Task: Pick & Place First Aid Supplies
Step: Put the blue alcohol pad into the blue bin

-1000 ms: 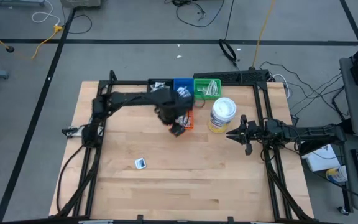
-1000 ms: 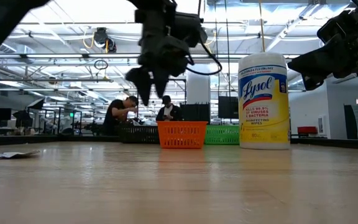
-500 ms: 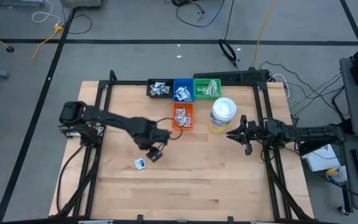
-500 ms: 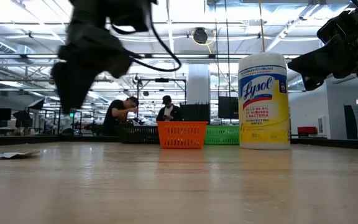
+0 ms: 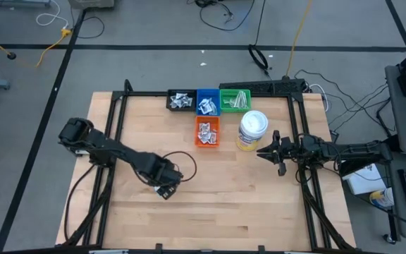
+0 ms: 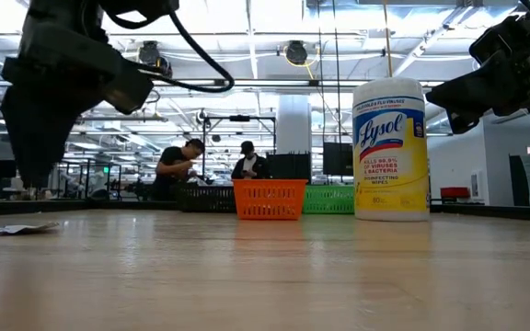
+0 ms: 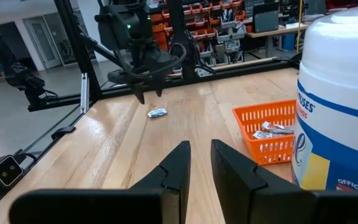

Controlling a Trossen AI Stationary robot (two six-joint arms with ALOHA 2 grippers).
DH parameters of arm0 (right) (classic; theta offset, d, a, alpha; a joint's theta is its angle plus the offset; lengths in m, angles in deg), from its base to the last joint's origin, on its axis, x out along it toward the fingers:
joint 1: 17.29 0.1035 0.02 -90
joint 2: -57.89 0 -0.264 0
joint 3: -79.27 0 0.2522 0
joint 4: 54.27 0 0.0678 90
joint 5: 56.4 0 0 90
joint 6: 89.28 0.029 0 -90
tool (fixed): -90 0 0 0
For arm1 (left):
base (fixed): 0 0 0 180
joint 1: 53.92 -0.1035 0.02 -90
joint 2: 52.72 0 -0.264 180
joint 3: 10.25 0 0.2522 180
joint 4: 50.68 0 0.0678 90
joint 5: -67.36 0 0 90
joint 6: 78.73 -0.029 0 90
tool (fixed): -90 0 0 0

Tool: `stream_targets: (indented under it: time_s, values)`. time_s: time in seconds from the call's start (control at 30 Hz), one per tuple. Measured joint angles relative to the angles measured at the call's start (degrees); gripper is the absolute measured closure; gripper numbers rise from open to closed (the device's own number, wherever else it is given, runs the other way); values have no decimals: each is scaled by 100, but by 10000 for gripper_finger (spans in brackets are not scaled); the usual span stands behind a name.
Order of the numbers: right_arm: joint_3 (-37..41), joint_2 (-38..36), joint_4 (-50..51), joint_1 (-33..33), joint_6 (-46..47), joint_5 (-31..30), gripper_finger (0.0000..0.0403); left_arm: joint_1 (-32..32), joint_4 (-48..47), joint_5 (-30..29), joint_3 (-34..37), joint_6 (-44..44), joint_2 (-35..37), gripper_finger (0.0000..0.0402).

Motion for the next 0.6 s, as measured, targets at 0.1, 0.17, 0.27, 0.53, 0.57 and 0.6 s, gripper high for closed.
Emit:
stream_targets:
  time_s: [0.1, 0.17, 0.27, 0.53, 0.57, 0.6]
  values:
    - [1, 0, 0, 1, 0, 0, 344, 51, 268, -94, 102, 36, 2, 133]
    - [1, 0, 0, 1, 0, 0, 344, 51, 514, -88, 203, 33, -24, 133]
    - [1, 2, 0, 2, 0, 0, 344, 51, 846, -40, 360, 48, -197, 133]
    - [0, 0, 0, 0, 0, 0, 344, 47, 1151, -36, 456, -243, -628, 133]
    - [1, 2, 0, 1, 0, 0, 344, 47, 1167, -36, 456, -275, -629, 133]
    - [0, 2, 1, 2, 0, 0, 344, 47, 1186, -34, 459, -297, -629, 133]
